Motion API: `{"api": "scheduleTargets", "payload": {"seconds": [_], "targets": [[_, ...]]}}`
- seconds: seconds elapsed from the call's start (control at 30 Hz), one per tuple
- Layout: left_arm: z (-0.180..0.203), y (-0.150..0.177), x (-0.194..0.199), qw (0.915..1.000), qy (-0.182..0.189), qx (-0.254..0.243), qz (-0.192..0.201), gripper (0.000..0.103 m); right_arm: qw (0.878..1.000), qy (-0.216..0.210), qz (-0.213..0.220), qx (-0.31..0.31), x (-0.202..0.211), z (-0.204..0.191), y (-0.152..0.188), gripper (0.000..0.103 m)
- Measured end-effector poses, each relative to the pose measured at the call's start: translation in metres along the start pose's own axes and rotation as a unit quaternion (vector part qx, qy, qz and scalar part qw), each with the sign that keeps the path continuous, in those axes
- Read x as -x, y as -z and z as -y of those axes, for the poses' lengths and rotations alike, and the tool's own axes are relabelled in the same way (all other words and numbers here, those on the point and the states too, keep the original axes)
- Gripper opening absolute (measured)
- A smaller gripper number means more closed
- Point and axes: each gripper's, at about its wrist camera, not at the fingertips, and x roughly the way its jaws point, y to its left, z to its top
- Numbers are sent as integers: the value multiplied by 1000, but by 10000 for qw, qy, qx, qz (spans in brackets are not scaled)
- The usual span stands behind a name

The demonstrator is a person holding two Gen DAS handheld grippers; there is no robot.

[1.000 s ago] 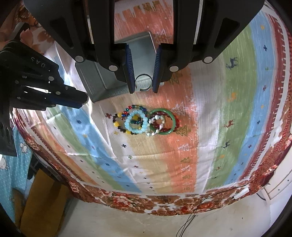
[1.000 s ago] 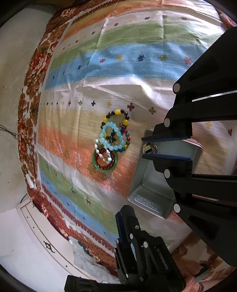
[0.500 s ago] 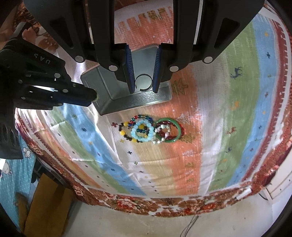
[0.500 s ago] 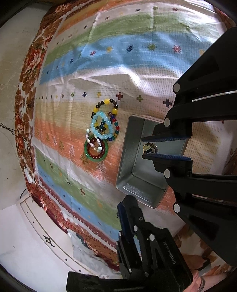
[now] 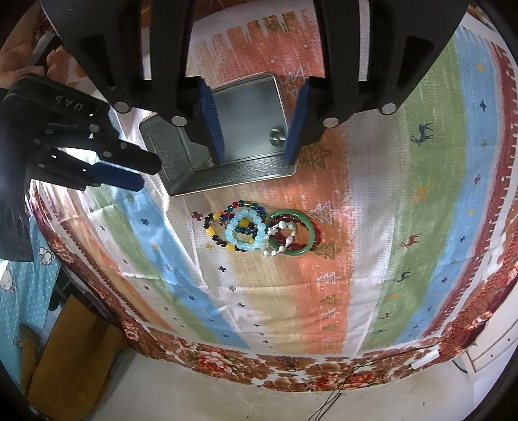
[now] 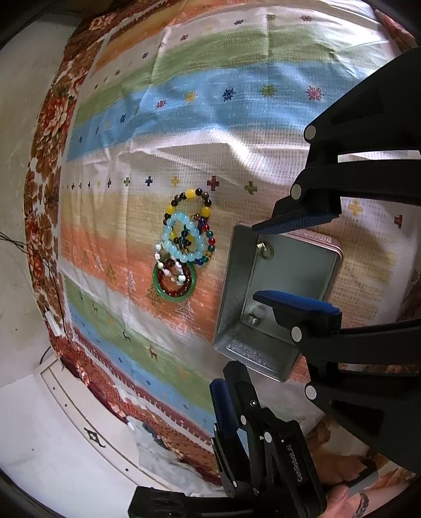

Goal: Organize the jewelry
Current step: 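Open the left gripper to drop the ring into the tin, then move the left tool to the green jade bangle in the bracelet pile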

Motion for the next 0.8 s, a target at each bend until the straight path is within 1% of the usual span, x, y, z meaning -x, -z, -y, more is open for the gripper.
{"api": "scheduleTargets", "payload": {"seconds": [0.03, 0.13, 0.37, 0.47, 0.57, 0.67, 0.73, 0.8], "targets": [[0, 0, 0, 10000, -41, -24, 7, 47, 10000, 14, 3, -13, 0, 1, -1, 42], [-4, -4, -3, 10000, -80, -2, -2, 47, 9999, 79, 25, -94, -2, 7, -4, 48], [-10, -17, -10, 9998, -216, -23, -11, 50, 9996, 183, 31, -218, -7, 17, -13, 50], [-10, -23, -14, 9995, -299, -88, -4, 53, 9994, 223, 63, -256, -9, 20, -16, 55], [-11, -28, -17, 9985, -512, -185, 42, 54, 9993, 256, 38, -283, -12, 23, -19, 58], [-15, -33, -20, 9983, -549, -199, 23, 55, 9991, 287, 35, -323, -15, 28, -24, 59], [-20, -37, -24, 9980, -608, -163, -5, 58, 9988, 318, 39, -375, -17, 31, -27, 64], [-25, -40, -26, 9981, -608, -102, -37, 58, 9985, 329, 41, -431, -19, 34, -31, 64]]}}
